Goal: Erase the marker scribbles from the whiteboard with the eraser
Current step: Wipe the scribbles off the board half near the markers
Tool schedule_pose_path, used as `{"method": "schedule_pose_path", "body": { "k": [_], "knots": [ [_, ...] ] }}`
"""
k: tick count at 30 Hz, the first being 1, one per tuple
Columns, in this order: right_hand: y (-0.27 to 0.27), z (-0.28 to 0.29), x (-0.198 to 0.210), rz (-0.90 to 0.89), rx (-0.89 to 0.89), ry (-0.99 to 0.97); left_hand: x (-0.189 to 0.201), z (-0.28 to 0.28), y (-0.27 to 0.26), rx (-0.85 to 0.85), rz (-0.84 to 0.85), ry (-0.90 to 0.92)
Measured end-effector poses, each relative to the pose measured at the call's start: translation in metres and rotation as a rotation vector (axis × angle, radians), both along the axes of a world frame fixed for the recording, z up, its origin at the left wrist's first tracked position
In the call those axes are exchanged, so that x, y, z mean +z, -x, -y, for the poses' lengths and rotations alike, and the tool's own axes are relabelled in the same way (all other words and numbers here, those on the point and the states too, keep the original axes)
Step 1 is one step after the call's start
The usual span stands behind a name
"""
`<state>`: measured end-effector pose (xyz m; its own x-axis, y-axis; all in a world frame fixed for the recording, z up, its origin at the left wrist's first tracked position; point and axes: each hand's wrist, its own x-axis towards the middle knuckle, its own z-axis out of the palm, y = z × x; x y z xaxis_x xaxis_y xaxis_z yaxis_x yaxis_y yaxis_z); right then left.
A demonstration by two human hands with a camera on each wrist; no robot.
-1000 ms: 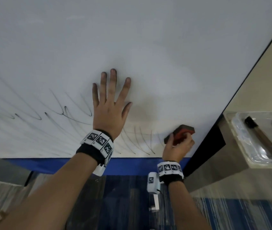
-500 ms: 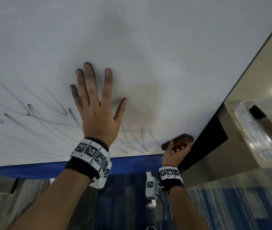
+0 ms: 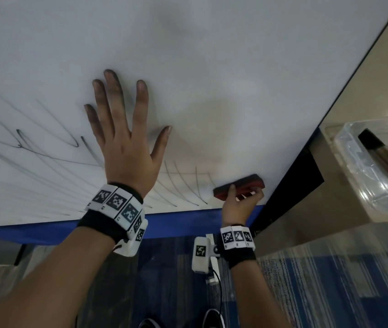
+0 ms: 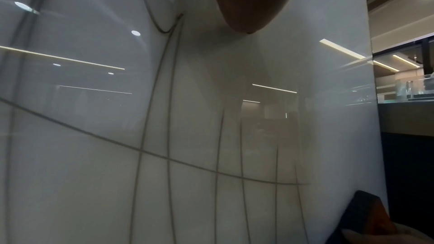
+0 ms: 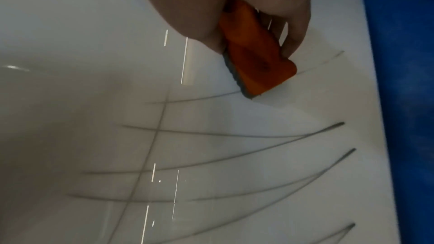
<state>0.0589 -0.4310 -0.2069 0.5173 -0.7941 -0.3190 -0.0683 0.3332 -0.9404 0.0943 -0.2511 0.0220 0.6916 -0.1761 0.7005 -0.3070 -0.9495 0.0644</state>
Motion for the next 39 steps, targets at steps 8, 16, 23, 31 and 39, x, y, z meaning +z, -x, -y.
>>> {"method": "schedule_pose_path", "body": {
  "k": [8,16,23,31,39],
  "knots": [
    [-0.009,0.008,-0.098,-0.172,-0.044,-0.309,-0.003,0.001,0.003,-0.001,-0.022,-0.005],
    [0.001,-0.042,0.028,-0.002,0.089,0.131,-0.011,0.002,-0.001,-0.006,0.004,-0.009],
    [0.008,-0.044,-0.01,-0.056,0.127,0.219,-0.015,-0.01,-0.003,-0.016,0.011,-0.093],
    [0.008,-0.021,0.001,-0.228,0.031,-0.046,-0.009,-0.02,0.01,-0.05,-0.063,-0.158],
    [0.005,-0.092,0.132,0.163,0.193,0.754,0.028,-0.054,0.019,0.064,-0.002,0.013]
  ]
}}
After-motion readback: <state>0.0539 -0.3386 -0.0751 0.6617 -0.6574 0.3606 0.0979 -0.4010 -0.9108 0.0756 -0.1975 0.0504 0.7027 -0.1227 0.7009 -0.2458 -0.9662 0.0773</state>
